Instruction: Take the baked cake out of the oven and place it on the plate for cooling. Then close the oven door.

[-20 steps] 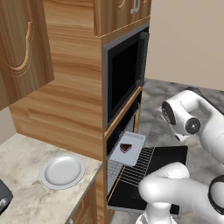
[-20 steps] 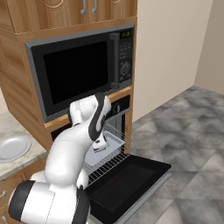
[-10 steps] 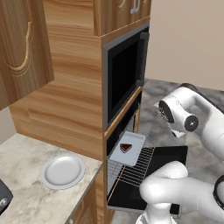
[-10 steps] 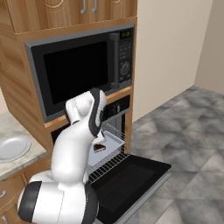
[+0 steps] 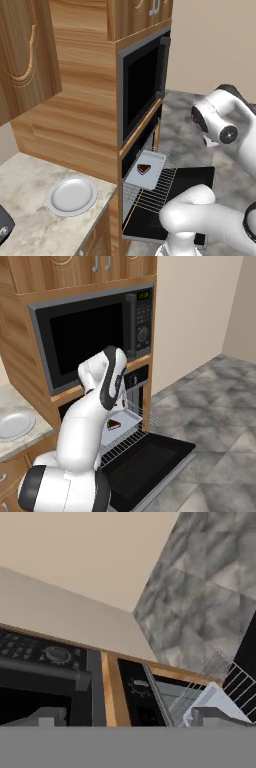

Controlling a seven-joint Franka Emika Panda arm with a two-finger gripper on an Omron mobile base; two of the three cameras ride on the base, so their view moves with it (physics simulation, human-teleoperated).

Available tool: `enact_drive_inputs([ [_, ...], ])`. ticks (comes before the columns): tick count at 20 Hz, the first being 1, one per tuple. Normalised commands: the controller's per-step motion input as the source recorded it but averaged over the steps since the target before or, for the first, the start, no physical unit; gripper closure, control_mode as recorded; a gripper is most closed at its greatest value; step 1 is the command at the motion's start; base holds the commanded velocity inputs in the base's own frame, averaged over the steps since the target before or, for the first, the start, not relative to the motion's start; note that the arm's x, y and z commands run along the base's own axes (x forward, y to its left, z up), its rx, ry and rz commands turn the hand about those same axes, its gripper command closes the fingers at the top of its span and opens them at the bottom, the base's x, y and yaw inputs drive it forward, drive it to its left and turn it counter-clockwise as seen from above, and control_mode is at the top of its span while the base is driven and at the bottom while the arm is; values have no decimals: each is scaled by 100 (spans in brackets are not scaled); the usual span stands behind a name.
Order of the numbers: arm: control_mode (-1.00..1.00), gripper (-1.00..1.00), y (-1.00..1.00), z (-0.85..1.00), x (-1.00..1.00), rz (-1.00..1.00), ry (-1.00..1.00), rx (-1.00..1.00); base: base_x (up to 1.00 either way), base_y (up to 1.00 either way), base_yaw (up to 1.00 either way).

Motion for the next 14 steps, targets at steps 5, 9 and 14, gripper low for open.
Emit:
enact_drive_inputs([
  [5, -100, -100, -42, 100, -6, -16, -30, 0, 0, 0, 0],
  [9, -100, -100, -56, 100, -9, -10, -40, -1, 0, 0, 0],
  [14, -100, -100, -62, 86, -30, -1, -62, -13, 0, 0, 0],
])
